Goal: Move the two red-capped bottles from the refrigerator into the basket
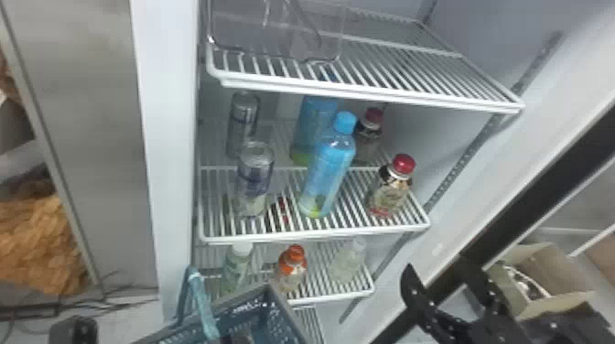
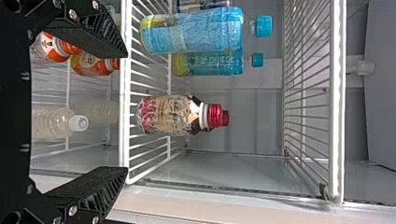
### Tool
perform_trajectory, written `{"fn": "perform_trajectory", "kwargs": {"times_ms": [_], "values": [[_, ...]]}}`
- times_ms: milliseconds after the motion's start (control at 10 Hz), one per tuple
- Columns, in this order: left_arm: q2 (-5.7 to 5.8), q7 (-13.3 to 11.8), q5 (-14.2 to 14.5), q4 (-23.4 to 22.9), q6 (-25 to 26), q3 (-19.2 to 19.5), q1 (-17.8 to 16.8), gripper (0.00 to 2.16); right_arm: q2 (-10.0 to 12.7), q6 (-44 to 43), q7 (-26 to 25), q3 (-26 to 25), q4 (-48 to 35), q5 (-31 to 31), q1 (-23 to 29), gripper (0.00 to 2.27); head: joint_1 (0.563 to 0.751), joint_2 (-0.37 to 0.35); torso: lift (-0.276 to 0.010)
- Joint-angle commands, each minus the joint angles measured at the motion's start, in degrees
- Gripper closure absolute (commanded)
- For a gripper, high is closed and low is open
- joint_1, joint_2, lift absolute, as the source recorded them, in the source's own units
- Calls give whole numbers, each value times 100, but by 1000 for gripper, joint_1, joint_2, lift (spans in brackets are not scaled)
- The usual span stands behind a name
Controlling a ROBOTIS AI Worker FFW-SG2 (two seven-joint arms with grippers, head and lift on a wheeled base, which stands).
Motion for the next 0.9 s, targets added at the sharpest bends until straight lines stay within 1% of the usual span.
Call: {"fn": "perform_trajectory", "kwargs": {"times_ms": [0, 400, 600, 800], "values": [[0, -3, 0, 0, 3, 1, 0, 1171, -1, 0, 0, 0, 23, 1, -27, 156, 695, -350, 0], [0, 6, 0, 0, -11, 1, 0, 1171, -1, 0, 0, 0, 79, -11, -55, 156, 695, -350, 0], [-9, 6, 0, 0, -11, 13, 0, 1170, -18, 0, 0, 0, 178, 1, -196, 156, 695, -350, 0], [-9, 6, 0, 0, -11, 1, -14, 1171, -45, 112, 0, 23, 304, 46, -463, 156, 695, -350, 0]]}}
